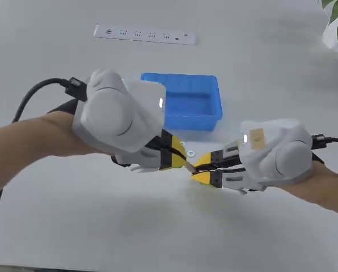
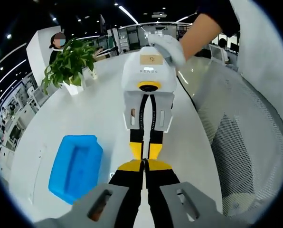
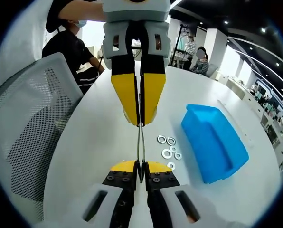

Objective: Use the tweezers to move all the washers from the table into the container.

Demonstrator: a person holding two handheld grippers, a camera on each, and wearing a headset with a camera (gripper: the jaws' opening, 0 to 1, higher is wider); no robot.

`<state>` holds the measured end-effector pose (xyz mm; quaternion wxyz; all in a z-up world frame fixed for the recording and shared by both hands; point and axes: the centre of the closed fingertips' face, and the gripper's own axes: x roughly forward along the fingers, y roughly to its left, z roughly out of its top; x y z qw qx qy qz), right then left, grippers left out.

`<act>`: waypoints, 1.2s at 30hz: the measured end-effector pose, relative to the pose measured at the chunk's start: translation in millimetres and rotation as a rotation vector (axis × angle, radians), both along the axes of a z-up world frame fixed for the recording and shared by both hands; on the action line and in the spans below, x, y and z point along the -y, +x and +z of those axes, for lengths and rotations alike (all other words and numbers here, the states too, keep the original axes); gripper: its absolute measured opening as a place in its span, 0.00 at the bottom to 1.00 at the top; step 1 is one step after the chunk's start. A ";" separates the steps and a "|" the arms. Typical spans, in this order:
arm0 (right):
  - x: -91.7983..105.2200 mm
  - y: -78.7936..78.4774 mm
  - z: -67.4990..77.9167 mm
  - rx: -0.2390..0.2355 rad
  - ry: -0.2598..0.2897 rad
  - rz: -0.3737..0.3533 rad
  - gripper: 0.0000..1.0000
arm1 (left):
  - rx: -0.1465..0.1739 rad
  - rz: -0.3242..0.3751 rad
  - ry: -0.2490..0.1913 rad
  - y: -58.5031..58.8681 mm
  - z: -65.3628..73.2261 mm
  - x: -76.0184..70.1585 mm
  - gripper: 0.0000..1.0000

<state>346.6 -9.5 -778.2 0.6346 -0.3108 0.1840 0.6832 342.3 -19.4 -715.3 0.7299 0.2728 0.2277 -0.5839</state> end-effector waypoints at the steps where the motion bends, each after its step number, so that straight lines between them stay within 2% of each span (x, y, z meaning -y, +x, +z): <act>1: 1.6 0.0 0.5 0.006 -0.002 0.003 0.07 | 0.004 -0.005 -0.009 0.1 1.3 4.3 0.05; 5: 10.1 -0.8 1.1 0.037 -0.018 0.024 0.07 | 0.016 -0.038 -0.045 -1.3 4.6 24.4 0.05; 10: 13.9 1.3 0.4 0.036 -0.017 0.018 0.07 | 0.026 -0.049 -0.053 1.0 5.9 34.8 0.05; 18: 14.7 1.8 0.6 0.020 -0.009 0.009 0.07 | 0.046 -0.063 -0.063 1.3 6.3 36.2 0.05; 20: 14.5 2.0 0.6 0.008 -0.005 0.003 0.07 | 0.061 -0.070 -0.061 1.6 6.4 36.1 0.05; 22: 14.2 1.6 0.6 0.006 0.001 0.003 0.07 | 0.051 -0.062 -0.060 1.4 6.2 34.8 0.06; 29: 13.1 2.2 1.2 -0.009 0.025 -0.014 0.07 | 0.052 -0.036 -0.078 5.9 11.8 28.3 0.09; 32: 11.9 2.7 1.0 -0.008 0.021 -0.013 0.07 | 0.058 -0.042 -0.060 5.9 8.4 26.8 0.09; 36: 10.6 1.8 0.9 -0.007 0.020 -0.009 0.07 | 0.036 -0.057 -0.046 -0.5 5.5 24.9 0.07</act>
